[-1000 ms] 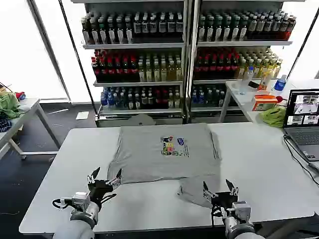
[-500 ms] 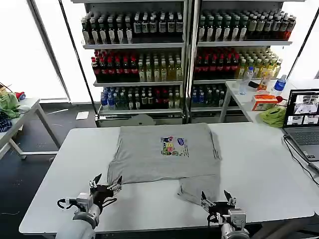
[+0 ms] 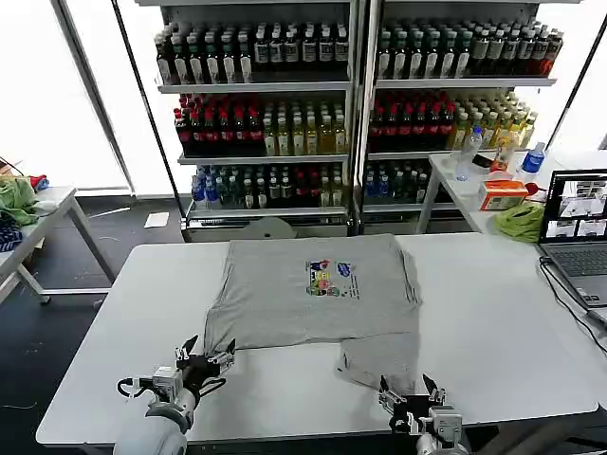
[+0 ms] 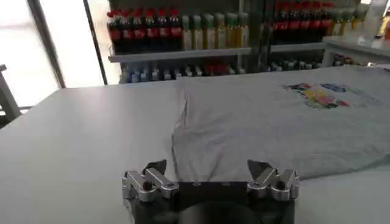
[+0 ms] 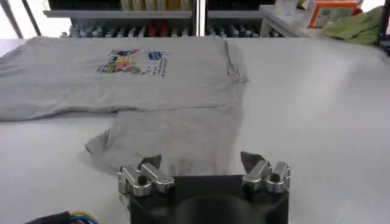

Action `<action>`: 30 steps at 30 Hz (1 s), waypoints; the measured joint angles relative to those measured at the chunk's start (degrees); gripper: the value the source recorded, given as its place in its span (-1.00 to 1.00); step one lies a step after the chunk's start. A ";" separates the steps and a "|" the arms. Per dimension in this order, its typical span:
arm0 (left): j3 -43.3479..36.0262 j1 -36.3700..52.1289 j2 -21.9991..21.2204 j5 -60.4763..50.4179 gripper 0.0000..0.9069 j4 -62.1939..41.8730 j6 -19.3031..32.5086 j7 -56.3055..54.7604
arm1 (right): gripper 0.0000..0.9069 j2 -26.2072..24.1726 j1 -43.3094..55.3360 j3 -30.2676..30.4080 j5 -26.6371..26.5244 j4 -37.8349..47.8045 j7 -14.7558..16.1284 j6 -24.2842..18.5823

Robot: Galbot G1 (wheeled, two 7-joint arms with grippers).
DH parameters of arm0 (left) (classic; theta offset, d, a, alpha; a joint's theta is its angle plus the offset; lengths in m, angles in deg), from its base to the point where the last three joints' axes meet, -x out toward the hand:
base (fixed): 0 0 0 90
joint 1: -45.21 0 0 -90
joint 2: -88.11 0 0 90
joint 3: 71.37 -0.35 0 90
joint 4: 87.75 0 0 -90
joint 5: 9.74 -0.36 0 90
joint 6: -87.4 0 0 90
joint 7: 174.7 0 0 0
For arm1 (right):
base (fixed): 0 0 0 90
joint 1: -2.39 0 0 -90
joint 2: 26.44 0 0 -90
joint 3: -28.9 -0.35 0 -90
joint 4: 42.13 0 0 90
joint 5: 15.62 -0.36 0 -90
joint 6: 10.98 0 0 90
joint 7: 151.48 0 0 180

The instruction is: Fold and organize the clothes.

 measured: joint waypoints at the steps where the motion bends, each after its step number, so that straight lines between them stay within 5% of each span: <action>1: 0.01 0.03 0.00 0.07 1.00 -0.16 0.01 0.00 | 1.00 0.04 0.06 -0.01 -0.02 0.11 -0.03 0.00; 10: -0.12 0.02 -0.23 0.35 0.91 -1.23 0.20 0.00 | 1.00 0.24 0.21 -0.14 -0.01 1.04 -0.11 -0.01; 11: -0.16 0.02 -0.25 0.40 0.73 -1.29 0.15 -0.03 | 1.00 0.27 0.19 -0.11 0.02 1.10 -0.10 -0.02; 13: -0.17 0.04 -0.29 0.43 -0.13 -1.50 0.00 -0.15 | 1.00 0.30 0.20 0.06 0.19 1.22 -0.12 -0.06; 14: -0.17 0.03 -0.29 0.47 -0.22 -1.55 -0.11 -0.24 | 1.00 0.41 0.17 0.22 0.39 1.37 -0.13 -0.14; 15: -0.16 -0.01 -0.28 0.52 -0.56 -1.57 -0.19 -0.33 | 0.73 0.48 0.16 0.39 0.53 1.46 -0.11 -0.17; 17: -0.16 -0.22 -0.17 0.65 -0.84 -1.57 -0.32 -0.38 | 0.38 0.65 0.14 0.65 0.78 1.66 -0.03 -0.23; 19: -0.16 -0.41 -0.04 0.72 -0.98 -1.56 -0.37 -0.39 | -0.93 0.77 0.14 1.04 1.01 1.81 0.07 -0.32; 30: -0.25 -1.40 0.03 0.84 -0.98 -0.70 -0.88 -0.56 | -1.00 0.87 0.43 1.81 0.91 2.25 0.07 -0.80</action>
